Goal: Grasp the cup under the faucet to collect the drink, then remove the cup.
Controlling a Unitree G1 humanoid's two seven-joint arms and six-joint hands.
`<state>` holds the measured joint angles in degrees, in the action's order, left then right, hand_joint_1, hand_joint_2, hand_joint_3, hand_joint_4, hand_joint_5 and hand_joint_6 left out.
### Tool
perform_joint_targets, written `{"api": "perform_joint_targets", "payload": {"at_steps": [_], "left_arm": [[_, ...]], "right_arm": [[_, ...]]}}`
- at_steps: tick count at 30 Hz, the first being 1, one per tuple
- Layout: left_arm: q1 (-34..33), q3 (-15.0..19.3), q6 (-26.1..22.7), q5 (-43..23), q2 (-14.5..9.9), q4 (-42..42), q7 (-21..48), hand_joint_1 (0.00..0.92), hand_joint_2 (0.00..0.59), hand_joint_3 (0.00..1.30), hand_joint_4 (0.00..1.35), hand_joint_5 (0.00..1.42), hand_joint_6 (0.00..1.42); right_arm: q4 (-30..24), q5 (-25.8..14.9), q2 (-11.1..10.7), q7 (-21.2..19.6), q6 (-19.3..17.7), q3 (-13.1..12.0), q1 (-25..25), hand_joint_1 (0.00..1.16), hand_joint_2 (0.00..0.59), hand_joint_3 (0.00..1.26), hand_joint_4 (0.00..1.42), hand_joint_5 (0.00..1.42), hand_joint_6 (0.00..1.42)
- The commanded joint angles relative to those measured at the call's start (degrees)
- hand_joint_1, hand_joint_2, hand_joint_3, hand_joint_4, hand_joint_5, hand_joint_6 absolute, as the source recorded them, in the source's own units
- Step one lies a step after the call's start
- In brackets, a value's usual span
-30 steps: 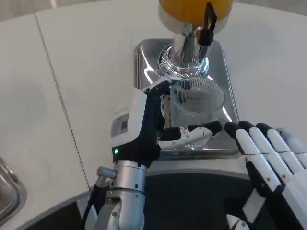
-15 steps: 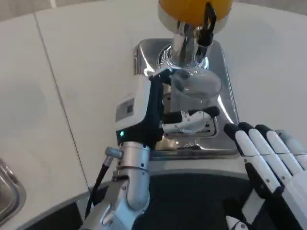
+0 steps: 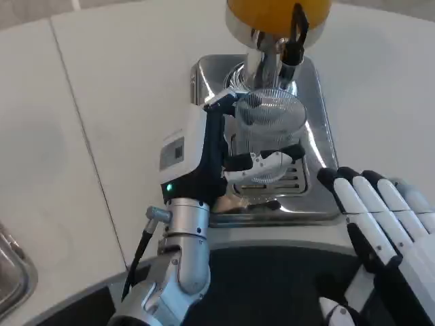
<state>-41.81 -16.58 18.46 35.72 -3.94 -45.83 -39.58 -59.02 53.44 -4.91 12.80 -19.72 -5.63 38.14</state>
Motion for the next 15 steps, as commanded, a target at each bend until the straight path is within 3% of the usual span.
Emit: {"api": "perform_joint_targets", "payload": {"at_steps": [1, 3, 6, 13, 15], "left_arm": [[0.1, -1.1, 0.4, 0.8, -0.3, -0.4, -1.0, 0.529, 0.0, 0.59, 0.7, 0.98, 1.28], [0.1, -1.4, 0.4, 1.0, -0.5, -0.2, -1.0, 0.425, 0.017, 0.47, 0.54, 0.88, 1.19], [0.3, -1.7, 0.4, 0.9, -0.6, 0.0, -0.6, 0.353, 0.025, 0.32, 0.34, 0.75, 1.0], [0.0, -1.9, 0.3, 0.5, -0.7, -0.2, -0.2, 0.331, 0.031, 0.22, 0.21, 0.65, 0.86], [0.1, -2.0, 0.1, 0.5, -0.7, -0.1, 0.0, 0.316, 0.026, 0.17, 0.15, 0.57, 0.73]], "right_arm": [[0.1, 0.0, -0.2, 0.7, 0.7, 0.2, 0.0, 0.19, 0.565, 0.0, 0.0, 0.0, 0.0], [0.1, 0.0, -0.2, 0.7, 0.7, 0.2, 0.0, 0.19, 0.565, 0.0, 0.0, 0.0, 0.0], [0.0, -0.3, -0.3, 0.7, 1.0, -0.1, -0.1, 0.19, 0.565, 0.0, 0.0, 0.0, 0.0], [0.1, -0.7, -0.4, 0.9, 1.3, -0.1, -0.1, 0.19, 0.565, 0.0, 0.0, 0.0, 0.0], [0.1, -1.0, -0.5, 0.8, 1.4, -0.3, -0.2, 0.19, 0.565, 0.0, 0.0, 0.0, 0.0]]}}
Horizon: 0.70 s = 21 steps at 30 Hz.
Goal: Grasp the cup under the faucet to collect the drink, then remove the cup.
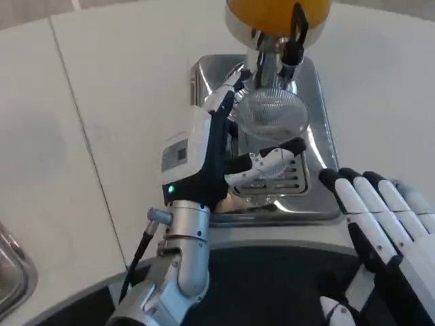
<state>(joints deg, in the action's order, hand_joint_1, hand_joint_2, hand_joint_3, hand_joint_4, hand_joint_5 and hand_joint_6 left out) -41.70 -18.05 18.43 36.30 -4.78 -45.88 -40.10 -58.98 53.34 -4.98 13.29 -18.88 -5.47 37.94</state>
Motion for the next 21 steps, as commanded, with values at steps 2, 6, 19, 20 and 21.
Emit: {"api": "perform_joint_targets", "payload": {"at_steps": [2, 6, 19, 20, 21], "left_arm": [[0.1, -0.6, 0.5, -0.3, -0.1, 0.3, 1.2, 0.259, 0.011, 0.11, 0.05, 0.43, 0.47], [1.6, 0.0, 2.6, -1.9, -1.3, 3.0, 3.5, 0.13, 0.0, 0.07, 0.0, 0.34, 0.33], [9.4, 4.9, 1.9, -3.0, -9.9, 17.8, 9.0, 0.09, 0.0, 0.04, 0.0, 0.3, 0.29], [10.1, 5.4, 2.0, -2.9, -11.4, 19.1, 9.8, 0.097, 0.0, 0.03, 0.0, 0.29, 0.27], [10.7, 5.7, 2.0, -2.8, -12.2, 20.0, 10.4, 0.121, 0.008, 0.01, 0.0, 0.28, 0.25]], "right_arm": [[0.1, -1.1, -0.6, 0.3, 0.7, -0.6, 0.0, 0.19, 0.565, 0.0, 0.0, 0.0, 0.0], [0.4, -1.2, -0.7, 0.0, 0.6, -0.8, -0.3, 0.19, 0.565, 0.0, 0.0, 0.0, 0.0], [0.3, -1.0, 0.7, -2.4, -0.6, 0.3, 2.4, 0.19, 0.566, 0.0, 0.0, 0.0, 0.0], [0.2, -1.0, 0.8, -2.5, -0.6, 0.5, 2.7, 0.19, 0.567, 0.0, 0.0, 0.0, 0.0], [0.1, -1.1, 1.0, -2.6, -0.5, 0.7, 2.9, 0.18, 0.567, 0.0, 0.0, 0.0, 0.0]]}}
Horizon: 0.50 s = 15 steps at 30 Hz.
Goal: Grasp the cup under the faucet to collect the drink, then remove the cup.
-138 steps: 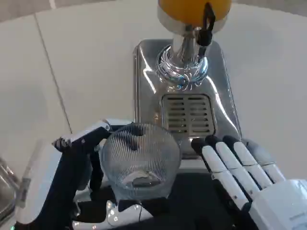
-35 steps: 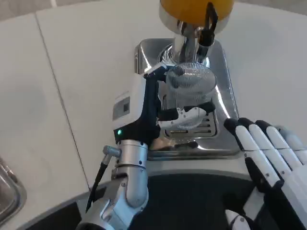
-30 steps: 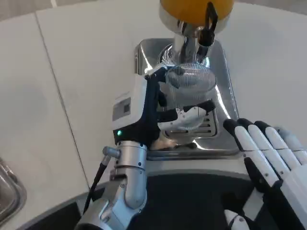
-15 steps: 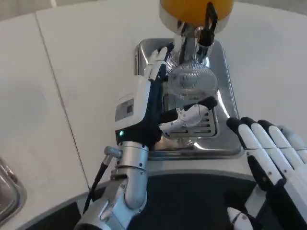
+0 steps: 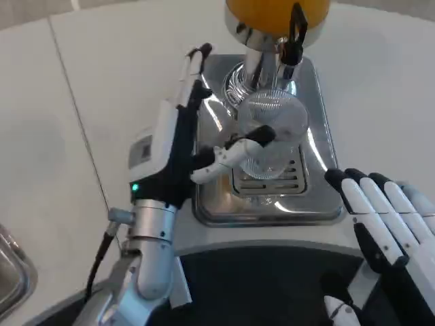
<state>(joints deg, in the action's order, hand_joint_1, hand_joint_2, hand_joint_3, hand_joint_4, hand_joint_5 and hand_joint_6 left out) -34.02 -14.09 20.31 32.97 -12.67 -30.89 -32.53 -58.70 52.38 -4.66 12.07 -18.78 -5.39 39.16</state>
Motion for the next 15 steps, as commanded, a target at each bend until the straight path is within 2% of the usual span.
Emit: {"api": "perform_joint_targets", "payload": {"at_steps": [1, 4, 7, 9, 13, 15], "left_arm": [[3.9, 2.3, 0.5, -0.1, -5.9, 6.4, 4.6, 0.172, 0.021, 0.0, 0.0, 0.24, 0.23], [6.7, 3.6, 1.3, -1.0, -10.3, 10.7, 9.7, 0.318, 0.054, 0.0, 0.0, 0.14, 0.15], [10.4, 4.7, 1.7, 0.5, -14.6, 15.9, 12.5, 0.344, 0.06, 0.0, 0.0, 0.08, 0.1], [12.6, 5.3, 1.2, 1.9, -16.5, 19.2, 13.7, 0.278, 0.062, 0.0, 0.0, 0.07, 0.08], [20.5, 6.8, -0.6, 7.7, -22.2, 28.9, 16.9, 0.094, 0.063, 0.0, 0.0, 0.02, 0.03], [23.8, 7.7, -2.0, 10.2, -23.8, 32.8, 18.3, 0.018, 0.056, 0.0, 0.0, 0.0, 0.0]], "right_arm": [[-0.3, -0.3, 0.9, -1.6, -0.7, 0.8, 1.9, 0.18, 0.568, 0.0, 0.0, 0.0, 0.0], [-0.7, -0.2, 1.1, -2.4, -1.2, 1.1, 2.5, 0.18, 0.569, 0.0, 0.0, 0.0, 0.0], [-1.0, -0.8, 1.5, -2.6, -1.2, 1.2, 2.8, 0.18, 0.57, 0.0, 0.0, 0.0, 0.0], [-1.1, -1.6, 2.1, -2.6, -0.8, 1.3, 3.1, 0.17, 0.57, 0.0, 0.0, 0.0, 0.0], [-1.2, -4.4, 3.7, -2.0, 1.3, 1.8, 3.2, 0.17, 0.571, 0.0, 0.0, 0.0, 0.0], [-1.1, -6.5, 4.4, -1.0, 3.5, 2.2, 2.0, 0.17, 0.571, 0.0, 0.0, 0.0, 0.0]]}}
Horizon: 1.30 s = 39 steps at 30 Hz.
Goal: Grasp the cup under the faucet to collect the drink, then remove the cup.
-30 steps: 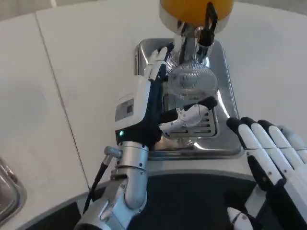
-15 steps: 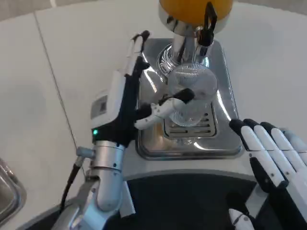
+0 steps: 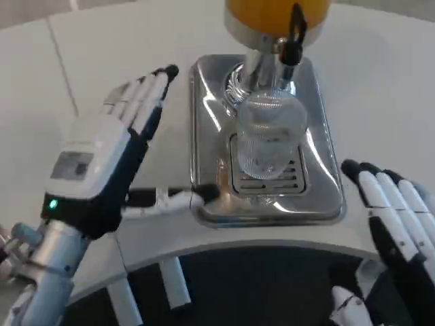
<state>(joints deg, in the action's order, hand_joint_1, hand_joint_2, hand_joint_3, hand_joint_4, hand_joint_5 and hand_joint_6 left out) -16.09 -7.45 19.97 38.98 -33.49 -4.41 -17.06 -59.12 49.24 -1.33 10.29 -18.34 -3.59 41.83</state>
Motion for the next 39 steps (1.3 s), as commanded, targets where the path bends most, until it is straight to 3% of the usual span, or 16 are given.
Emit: {"api": "perform_joint_targets", "payload": {"at_steps": [1, 5, 9, 13, 18, 29, 39], "left_arm": [[8.0, 1.7, -2.5, 5.8, -3.8, 8.4, 3.5, 0.004, 0.054, 0.0, 0.0, 0.0, 0.0], [14.7, 4.3, -4.6, 9.2, -5.2, 14.2, 4.5, 0.0, 0.047, 0.0, 0.0, 0.0, 0.0], [20.9, 6.7, -5.8, 11.0, -5.0, 18.4, 4.2, 0.0, 0.044, 0.0, 0.0, 0.0, 0.0], [26.7, 8.4, -5.9, 11.2, -3.5, 21.5, 3.4, 0.0, 0.042, 0.0, 0.0, 0.0, 0.0], [32.4, 8.2, -8.2, 12.9, 0.3, 24.9, 4.0, 0.0, 0.023, 0.0, 0.0, 0.0, 0.0], [36.0, 7.6, -6.6, 15.4, 2.8, 27.4, 3.4, 0.0, 0.014, 0.0, 0.0, 0.0, 0.0], [37.1, 6.8, -5.7, 15.5, 3.8, 28.4, 3.9, 0.0, 0.017, 0.0, 0.0, 0.0, 0.0]], "right_arm": [[-0.7, -4.6, 1.4, 1.3, 4.5, 0.6, -1.6, 0.17, 0.571, 0.0, 0.0, 0.0, 0.0], [-0.9, -8.0, 2.0, 2.7, 8.4, 0.9, -4.4, 0.16, 0.556, 0.0, 0.0, 0.0, 0.0], [0.3, -13.0, 3.1, 4.2, 15.6, 1.5, -10.8, 0.11, 0.553, 0.0, 0.0, 0.0, 0.0], [1.8, -16.2, 2.8, 4.1, 20.3, 1.1, -16.5, 0.01, 0.502, 0.0, 0.0, 0.0, 0.0], [4.9, -18.6, 1.9, 3.5, 25.3, -0.2, -26.3, 0.0, 0.497, 0.0, 0.0, 0.0, 0.0], [10.1, -22.6, 1.6, -0.8, 29.2, -0.3, -38.3, 0.0, 0.523, 0.0, 0.0, 0.0, 0.0], [15.3, -23.0, 1.8, -5.3, 30.7, 0.9, -47.0, 0.0, 0.537, 0.0, 0.0, 0.0, 0.0]]}}
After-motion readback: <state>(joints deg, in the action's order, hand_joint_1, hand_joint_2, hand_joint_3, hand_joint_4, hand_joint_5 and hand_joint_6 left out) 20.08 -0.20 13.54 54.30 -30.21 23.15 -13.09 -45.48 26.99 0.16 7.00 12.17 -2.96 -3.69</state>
